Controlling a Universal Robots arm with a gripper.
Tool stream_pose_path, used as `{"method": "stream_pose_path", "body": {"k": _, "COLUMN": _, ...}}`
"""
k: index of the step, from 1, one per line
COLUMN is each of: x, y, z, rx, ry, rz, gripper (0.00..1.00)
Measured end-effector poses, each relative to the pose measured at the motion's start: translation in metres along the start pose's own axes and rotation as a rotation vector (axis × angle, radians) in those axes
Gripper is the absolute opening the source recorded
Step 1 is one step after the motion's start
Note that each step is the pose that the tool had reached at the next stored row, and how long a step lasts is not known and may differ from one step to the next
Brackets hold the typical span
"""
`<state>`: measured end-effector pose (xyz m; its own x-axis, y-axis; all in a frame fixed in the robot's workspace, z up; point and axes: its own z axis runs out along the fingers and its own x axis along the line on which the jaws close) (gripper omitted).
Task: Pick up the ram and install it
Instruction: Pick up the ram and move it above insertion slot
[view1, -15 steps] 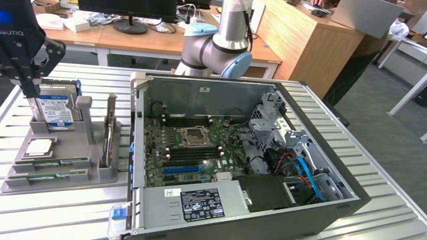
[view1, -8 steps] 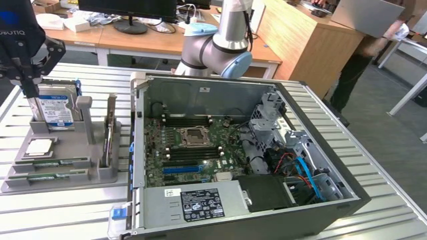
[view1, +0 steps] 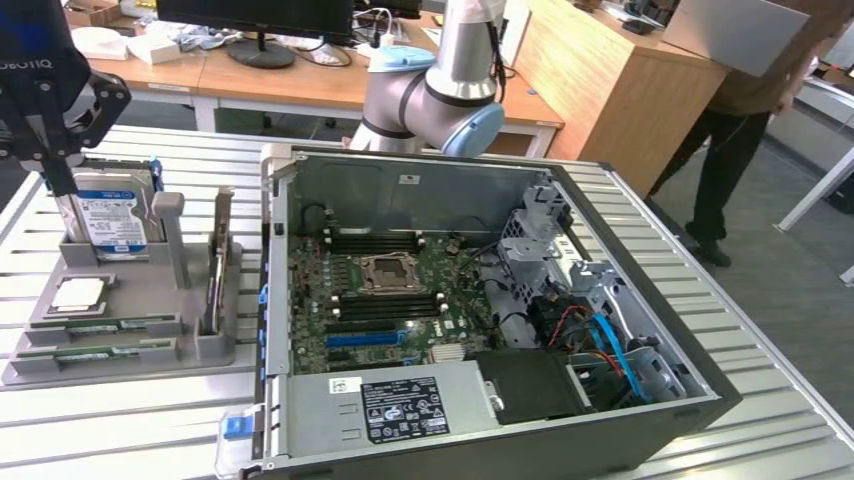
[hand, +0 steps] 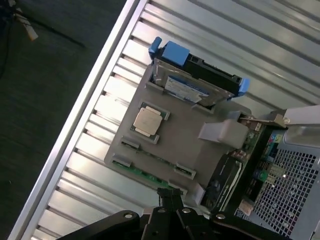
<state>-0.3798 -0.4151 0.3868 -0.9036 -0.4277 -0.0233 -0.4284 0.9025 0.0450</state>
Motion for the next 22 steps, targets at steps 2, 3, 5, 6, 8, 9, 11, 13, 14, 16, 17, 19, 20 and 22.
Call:
{"method": "stream_pose_path", "body": {"k": 2, "x": 0.0000, "y": 0.0000, "z": 0.0000, "rx": -0.0008, "ry": 0.0016, "rz": -0.036, "gripper": 0.10}}
{"method": "stream_pose_path", "body": {"k": 3, "x": 0.0000, "y": 0.0000, "z": 0.0000, "rx": -0.0013, "ry": 0.0024, "rz": -0.054, "gripper": 0.10}}
{"method": "stream_pose_path", "body": {"k": 5, "x": 0.0000, "y": 0.0000, "z": 0.0000, "rx": -0.0022, "ry": 0.0041, "rz": -0.091, "gripper": 0.10}}
{"method": "stream_pose_path", "body": {"k": 6, "x": 0.0000, "y": 0.0000, "z": 0.0000, "rx": -0.0026, "ry": 0.0049, "rz": -0.109, "gripper": 0.10}}
{"method": "stream_pose_path", "body": {"k": 8, "x": 0.0000, "y": 0.0000, "z": 0.0000, "rx": -0.0034, "ry": 0.0065, "rz": -0.145, "gripper": 0.10}}
{"method": "stream_pose_path", "body": {"k": 9, "x": 0.0000, "y": 0.0000, "z": 0.0000, "rx": -0.0038, "ry": 0.0073, "rz": -0.163, "gripper": 0.10}}
{"method": "stream_pose_path", "body": {"k": 11, "x": 0.0000, "y": 0.0000, "z": 0.0000, "rx": -0.0046, "ry": 0.0090, "rz": -0.199, "gripper": 0.10}}
{"method": "stream_pose_path", "body": {"k": 13, "x": 0.0000, "y": 0.0000, "z": 0.0000, "rx": -0.0055, "ry": 0.0107, "rz": -0.236, "gripper": 0.10}}
{"method": "stream_pose_path", "body": {"k": 14, "x": 0.0000, "y": 0.0000, "z": 0.0000, "rx": -0.0059, "ry": 0.0114, "rz": -0.254, "gripper": 0.10}}
{"method": "stream_pose_path", "body": {"k": 16, "x": 0.0000, "y": 0.0000, "z": 0.0000, "rx": -0.0068, "ry": 0.0131, "rz": -0.290, "gripper": 0.10}}
{"method": "stream_pose_path", "body": {"k": 17, "x": 0.0000, "y": 0.0000, "z": 0.0000, "rx": -0.0072, "ry": 0.0139, "rz": -0.308, "gripper": 0.10}}
{"method": "stream_pose_path", "body": {"k": 19, "x": 0.0000, "y": 0.0000, "z": 0.0000, "rx": -0.0081, "ry": 0.0156, "rz": -0.345, "gripper": 0.10}}
{"method": "stream_pose_path", "body": {"k": 20, "x": 0.0000, "y": 0.0000, "z": 0.0000, "rx": -0.0085, "ry": 0.0165, "rz": -0.364, "gripper": 0.10}}
{"method": "stream_pose_path", "body": {"k": 22, "x": 0.0000, "y": 0.0000, "z": 0.0000, "rx": -0.0093, "ry": 0.0180, "rz": -0.400, "gripper": 0.10}}
